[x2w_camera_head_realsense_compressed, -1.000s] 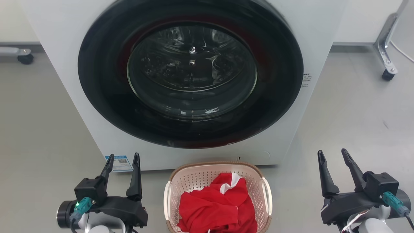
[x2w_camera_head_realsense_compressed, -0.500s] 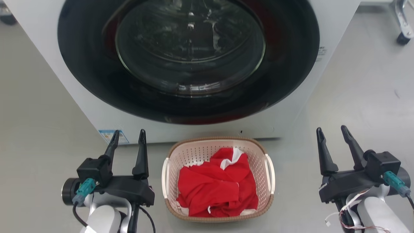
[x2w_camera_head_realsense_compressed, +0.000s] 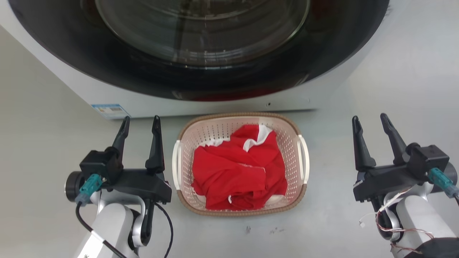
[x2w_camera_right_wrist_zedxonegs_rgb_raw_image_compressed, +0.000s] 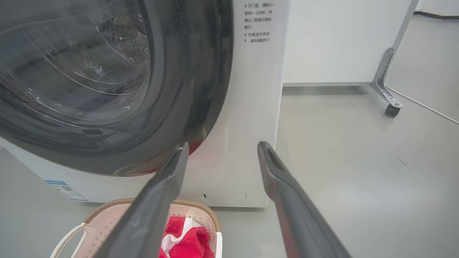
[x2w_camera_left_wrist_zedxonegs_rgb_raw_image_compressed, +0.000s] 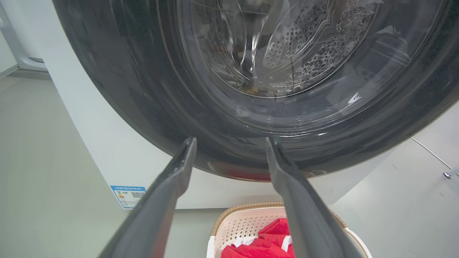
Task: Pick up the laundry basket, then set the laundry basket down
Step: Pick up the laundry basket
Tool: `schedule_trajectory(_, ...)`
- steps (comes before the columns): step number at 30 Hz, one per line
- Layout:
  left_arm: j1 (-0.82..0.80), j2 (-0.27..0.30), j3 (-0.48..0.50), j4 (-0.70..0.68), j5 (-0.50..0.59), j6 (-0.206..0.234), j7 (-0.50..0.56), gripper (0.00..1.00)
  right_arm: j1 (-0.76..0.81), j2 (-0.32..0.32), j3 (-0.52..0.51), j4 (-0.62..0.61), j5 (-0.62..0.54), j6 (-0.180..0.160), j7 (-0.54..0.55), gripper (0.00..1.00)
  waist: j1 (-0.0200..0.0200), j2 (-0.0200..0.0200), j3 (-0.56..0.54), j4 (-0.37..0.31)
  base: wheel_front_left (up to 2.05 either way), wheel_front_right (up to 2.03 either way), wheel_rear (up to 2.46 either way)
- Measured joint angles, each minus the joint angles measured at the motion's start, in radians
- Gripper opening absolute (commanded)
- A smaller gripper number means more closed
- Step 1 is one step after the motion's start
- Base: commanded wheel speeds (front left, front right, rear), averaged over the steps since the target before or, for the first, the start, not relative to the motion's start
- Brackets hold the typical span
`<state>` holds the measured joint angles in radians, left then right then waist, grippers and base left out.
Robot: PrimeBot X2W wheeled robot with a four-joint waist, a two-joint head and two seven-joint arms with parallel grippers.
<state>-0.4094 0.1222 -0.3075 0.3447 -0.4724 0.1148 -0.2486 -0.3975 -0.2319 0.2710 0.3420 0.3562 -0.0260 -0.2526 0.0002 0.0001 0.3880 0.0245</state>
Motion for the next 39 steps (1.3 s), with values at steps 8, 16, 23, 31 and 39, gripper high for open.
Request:
schedule_trajectory(8, -0.073, 0.0, 0.003, 0.0, 0.006, -0.001, 0.0, 1.0, -0.094, 0.013, 0.007, 0.011, -0.008, 0.009, -0.001, 1.0, -0.0001, 0.0001, 0.147, -0.008, 0.0, 0.0, 0.0)
schedule_trajectory(16, -0.151, 0.0, 0.006, 0.008, 0.007, -0.002, 0.003, 1.0, -0.179, 0.018, 0.014, 0.024, -0.022, 0.019, -0.001, 1.0, 0.0, 0.0001, 0.265, -0.015, 0.0, 0.0, 0.0)
schedule_trajectory(23, -0.232, 0.001, 0.013, 0.062, 0.007, -0.015, 0.023, 1.0, -0.271, 0.03, 0.028, 0.077, -0.024, 0.039, -0.001, 1.0, -0.0001, 0.0001, 0.362, -0.02, 0.0, 0.0, 0.0)
schedule_trajectory(31, -0.309, -0.005, 0.012, 0.155, 0.0, -0.037, 0.047, 1.0, -0.355, 0.043, 0.049, 0.181, -0.032, 0.062, 0.006, 1.0, -0.0001, 0.0001, 0.433, -0.028, 0.0, 0.0, 0.0)
schedule_trajectory(39, -0.34, -0.025, 0.012, 0.28, -0.021, -0.063, 0.067, 1.0, -0.396, 0.064, 0.082, 0.304, -0.041, 0.085, 0.019, 1.0, -0.0002, 0.0, 0.46, -0.032, 0.0, 0.0, 0.0)
